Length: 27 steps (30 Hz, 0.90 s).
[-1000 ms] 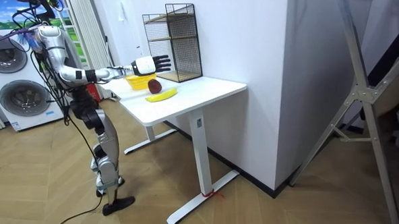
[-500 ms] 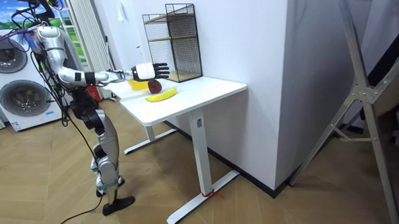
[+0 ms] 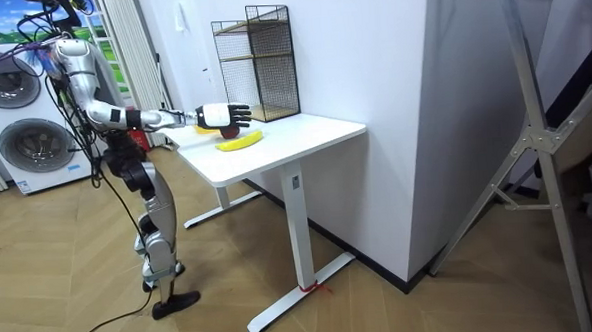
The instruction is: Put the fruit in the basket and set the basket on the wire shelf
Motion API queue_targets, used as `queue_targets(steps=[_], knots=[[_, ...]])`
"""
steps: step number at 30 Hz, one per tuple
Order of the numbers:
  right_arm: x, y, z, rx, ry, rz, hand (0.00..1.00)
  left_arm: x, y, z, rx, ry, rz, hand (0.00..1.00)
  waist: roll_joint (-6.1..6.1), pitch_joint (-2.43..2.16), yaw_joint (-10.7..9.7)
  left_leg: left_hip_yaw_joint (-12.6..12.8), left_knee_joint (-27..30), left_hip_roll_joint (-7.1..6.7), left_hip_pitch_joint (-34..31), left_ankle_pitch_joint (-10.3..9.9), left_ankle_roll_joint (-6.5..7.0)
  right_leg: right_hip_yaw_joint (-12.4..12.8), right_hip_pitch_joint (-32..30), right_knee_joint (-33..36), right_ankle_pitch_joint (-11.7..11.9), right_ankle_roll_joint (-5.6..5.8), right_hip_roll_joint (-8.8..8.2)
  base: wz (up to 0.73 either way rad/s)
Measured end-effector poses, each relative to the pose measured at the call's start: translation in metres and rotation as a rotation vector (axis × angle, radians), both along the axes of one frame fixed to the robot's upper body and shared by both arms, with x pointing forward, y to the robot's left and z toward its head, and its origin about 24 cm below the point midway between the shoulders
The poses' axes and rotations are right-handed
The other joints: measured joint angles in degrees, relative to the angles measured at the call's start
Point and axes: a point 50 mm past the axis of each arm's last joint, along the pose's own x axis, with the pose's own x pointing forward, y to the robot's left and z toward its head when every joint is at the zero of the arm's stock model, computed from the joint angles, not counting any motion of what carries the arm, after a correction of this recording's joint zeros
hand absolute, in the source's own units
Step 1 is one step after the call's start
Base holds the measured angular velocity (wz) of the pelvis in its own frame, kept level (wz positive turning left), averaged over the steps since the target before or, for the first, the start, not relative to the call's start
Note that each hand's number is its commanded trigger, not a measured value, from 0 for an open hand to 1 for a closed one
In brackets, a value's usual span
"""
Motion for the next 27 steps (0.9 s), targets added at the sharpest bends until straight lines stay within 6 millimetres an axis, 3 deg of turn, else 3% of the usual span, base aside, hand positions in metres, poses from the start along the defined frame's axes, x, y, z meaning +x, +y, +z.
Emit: queue_targets(steps=[9,24,25,26,27], knots=[[-0.006,-0.002,-0.011,-0.031,0.055,0.004,0.0,0.0,0.0,0.0,0.0,0.002,-0.001,0.0,-0.34,-0.19,0.0,0.0,0.0,-0.03,0.1,0.0,0.0,0.1,0.2,0.0,0.0,0.0,-0.03,0.0],[-0.011,-0.004,-0.023,-0.023,0.134,0.024,0.0,-0.004,0.0,-0.001,0.001,0.03,0.008,0.0,-1.38,0.14,0.0,0.0,-0.1,-0.11,1.0,0.0,-0.01,0.9,1.2,-0.9,0.0,0.02,0.07,0.0],[-0.011,-0.004,-0.023,-0.022,0.134,0.024,0.07,-0.004,0.0,-0.001,0.001,0.03,0.008,0.0,-1.38,0.14,0.0,-0.1,-0.1,-0.11,1.0,0.0,0.0,0.9,1.2,-0.8,0.0,0.03,0.06,0.0],[-0.011,-0.004,-0.023,-0.022,0.134,0.024,0.7,-0.004,0.0,-0.001,0.001,0.03,0.008,0.0,-1.37,0.14,0.0,-0.1,-0.1,-0.11,1.0,0.0,0.0,0.9,1.2,-0.8,0.0,0.03,0.07,0.0],[-0.011,-0.003,-0.023,-0.022,0.134,0.024,1.0,-0.002,0.0,-0.001,0.001,0.026,0.007,0.0,-1.34,0.13,0.0,-0.1,-0.1,-0.09,1.0,0.0,0.0,0.9,1.2,-0.8,0.0,0.03,0.08,0.0]])
